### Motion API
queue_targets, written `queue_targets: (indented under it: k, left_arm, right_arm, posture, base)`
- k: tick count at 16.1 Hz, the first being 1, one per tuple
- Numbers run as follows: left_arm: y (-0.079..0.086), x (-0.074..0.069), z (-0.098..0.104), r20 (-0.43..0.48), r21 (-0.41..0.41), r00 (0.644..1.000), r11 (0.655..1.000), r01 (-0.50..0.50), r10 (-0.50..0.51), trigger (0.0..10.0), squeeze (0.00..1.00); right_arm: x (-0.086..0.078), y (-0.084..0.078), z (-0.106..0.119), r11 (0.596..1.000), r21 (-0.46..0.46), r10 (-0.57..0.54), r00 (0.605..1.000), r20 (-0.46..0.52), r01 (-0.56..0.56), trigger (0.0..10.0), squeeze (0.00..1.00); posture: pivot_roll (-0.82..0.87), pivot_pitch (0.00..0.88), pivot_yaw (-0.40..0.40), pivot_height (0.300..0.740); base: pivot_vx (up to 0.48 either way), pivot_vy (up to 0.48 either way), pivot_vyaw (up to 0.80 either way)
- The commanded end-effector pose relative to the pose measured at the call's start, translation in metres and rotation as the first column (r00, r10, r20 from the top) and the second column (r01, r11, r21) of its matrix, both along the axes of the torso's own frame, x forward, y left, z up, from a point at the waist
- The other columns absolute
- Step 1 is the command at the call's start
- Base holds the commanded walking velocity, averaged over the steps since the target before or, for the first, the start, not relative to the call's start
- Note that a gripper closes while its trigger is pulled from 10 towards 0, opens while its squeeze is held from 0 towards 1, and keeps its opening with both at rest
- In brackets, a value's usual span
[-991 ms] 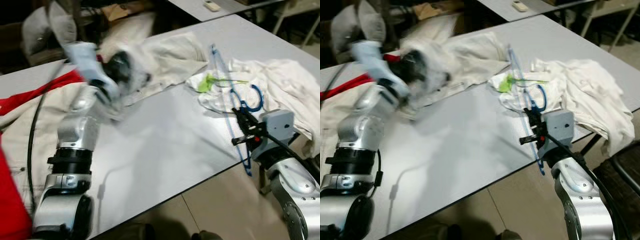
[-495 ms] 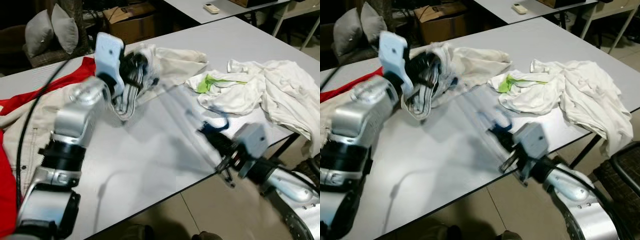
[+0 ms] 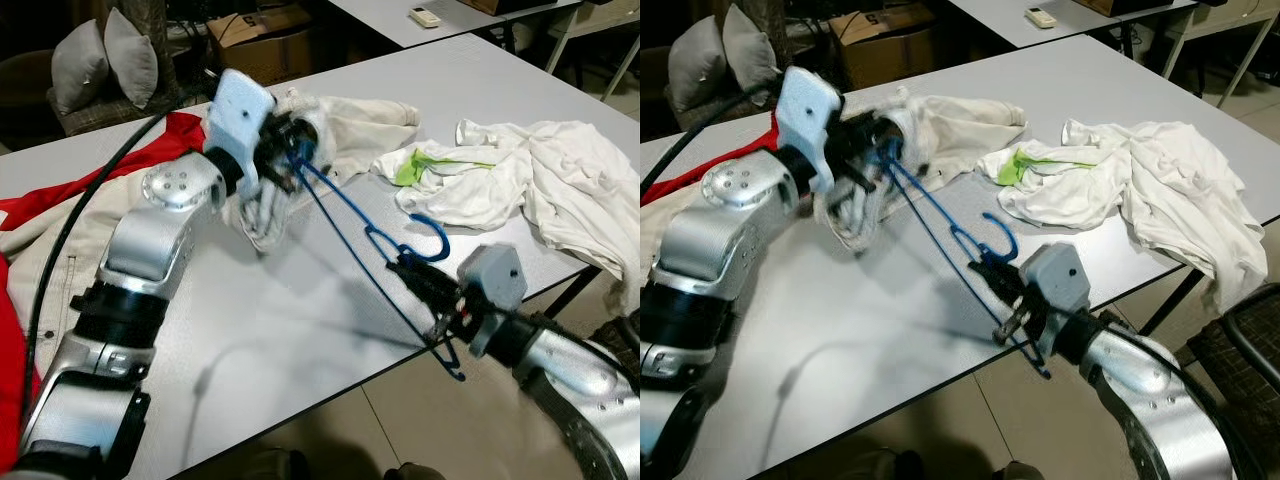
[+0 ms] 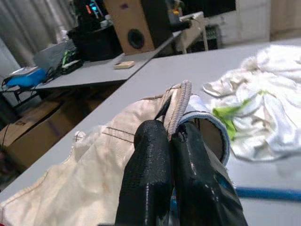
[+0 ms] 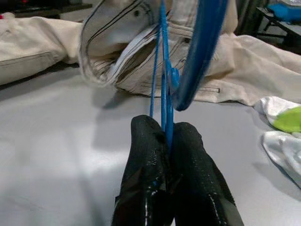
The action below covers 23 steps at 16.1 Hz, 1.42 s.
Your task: Hang hanger
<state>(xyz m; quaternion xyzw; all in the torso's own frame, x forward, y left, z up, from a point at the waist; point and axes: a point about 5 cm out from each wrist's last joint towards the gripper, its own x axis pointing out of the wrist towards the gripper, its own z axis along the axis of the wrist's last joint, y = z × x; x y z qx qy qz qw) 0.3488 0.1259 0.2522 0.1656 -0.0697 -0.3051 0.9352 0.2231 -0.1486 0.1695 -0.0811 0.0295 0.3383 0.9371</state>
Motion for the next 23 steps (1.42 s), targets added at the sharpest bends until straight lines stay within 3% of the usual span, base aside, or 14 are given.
queue_targets:
  k: [1,4,6,8,10,11,12,13,14,15,19,20,21,23]
  left_arm:
    - [-0.005,-0.007,0.008,0.05,0.051,0.997,0.997,0.058,-0.061,0.0,0.0]
    - [-0.003,-0.023,-0.003,-0.005,0.266,0.984,0.948,0.173,-0.178,0.0,0.0]
    - [0.014,-0.015,-0.001,0.063,0.339,0.995,0.939,0.051,-0.076,0.0,0.0]
    - [0.035,-0.003,0.022,0.231,0.35,0.971,0.925,-0.147,0.066,0.0,0.0]
    - [0.046,-0.001,0.044,0.326,0.33,0.939,0.917,-0.223,0.111,0.0,0.0]
    - [0.046,0.0,0.044,0.326,0.342,0.939,0.913,-0.223,0.107,0.0,0.0]
    - [0.045,-0.001,0.041,0.312,0.356,0.945,0.911,-0.21,0.096,0.0,0.0]
    - [0.041,-0.001,0.035,0.298,0.348,0.951,0.918,-0.189,0.083,0.0,0.0]
    - [0.033,-0.002,0.031,0.28,0.291,0.957,0.944,-0.155,0.07,0.0,0.0]
    - [0.029,-0.002,0.031,0.277,0.257,0.959,0.956,-0.14,0.066,0.0,0.0]
    - [0.023,-0.001,0.04,0.303,0.189,0.95,0.973,-0.131,0.069,0.0,0.0]
    - [0.023,-0.001,0.044,0.319,0.186,0.945,0.973,-0.136,0.071,0.0,0.0]
    - [0.025,0.001,0.042,0.348,0.252,0.936,0.955,-0.155,0.06,0.0,0.0]
    - [0.025,0.002,0.038,0.343,0.275,0.938,0.949,-0.157,0.055,0.0,0.0]
  right_arm:
    - [0.003,-0.004,0.0,1.0,0.012,-0.026,1.0,-0.016,0.027,10.0,0.0]
    - [0.017,-0.012,0.007,0.994,-0.002,-0.11,0.994,0.019,0.11,10.0,0.0]
    - [0.023,-0.018,0.023,0.988,0.015,-0.157,0.985,0.077,0.156,10.0,0.0]
    - [0.035,-0.035,0.059,0.964,0.053,-0.264,0.933,0.245,0.26,10.0,0.0]
    - [0.036,-0.045,0.095,0.949,0.183,-0.307,0.889,0.339,0.258,10.0,0.0]
    - [0.035,-0.043,0.088,0.959,0.147,-0.277,0.911,0.305,0.242,10.0,0.0]
    - [0.03,-0.037,0.059,0.978,0.023,-0.209,0.962,0.176,0.209,10.0,0.0]
    - [0.018,-0.031,0.014,0.973,-0.195,-0.128,0.992,-0.015,0.122,10.0,0.0]
    - [0.001,-0.025,-0.018,0.957,-0.289,-0.064,0.986,-0.152,0.018,10.0,0.0]
    - [-0.005,-0.023,-0.026,0.957,-0.29,-0.053,0.979,-0.196,-0.006,10.0,0.0]
    - [-0.007,-0.023,-0.027,0.962,-0.275,-0.057,0.971,-0.232,-0.009,10.0,0.0]
    - [-0.004,-0.026,-0.021,0.962,-0.271,-0.075,0.977,-0.201,0.018,10.0,0.0]
    - [0.002,-0.026,0.007,0.977,-0.207,-0.056,0.997,-0.058,0.043,10.0,0.0]
    - [0.002,-0.024,0.017,0.981,-0.19,-0.037,0.999,-0.015,0.033,10.0,0.0]
  posture:
    - [-0.17,0.065,0.092,0.74]
    - [-0.17,0.064,0.09,0.74]
    - [-0.17,0.061,0.086,0.74]
    - [-0.18,0.061,0.088,0.74]
    - [-0.18,0.062,0.089,0.74]
    - [-0.19,0.061,0.091,0.74]
    - [-0.19,0.062,0.091,0.74]
    - [-0.19,0.064,0.089,0.74]
    - [-0.19,0.064,0.089,0.74]
    - [-0.19,0.064,0.088,0.74]
    - [-0.19,0.067,0.092,0.74]
    - [-0.19,0.066,0.095,0.74]
    - [-0.19,0.066,0.1,0.74]
    - [-0.2,0.068,0.101,0.74]
  base:
    - [0.0,0.0,0.0]
    - [0.0,0.0,0.0]
    - [0.0,0.0,0.0]
    - [0.0,0.0,0.0]
    - [0.0,0.0,0.0]
    - [0.0,0.0,0.0]
    - [0.0,0.0,0.0]
    - [0.0,0.0,0.0]
    - [0.0,0.0,0.0]
    - [0.0,0.0,0.0]
    - [0.0,0.0,0.0]
    - [0.0,0.0,0.0]
    - [0.0,0.0,0.0]
    - [0.0,0.0,0.0]
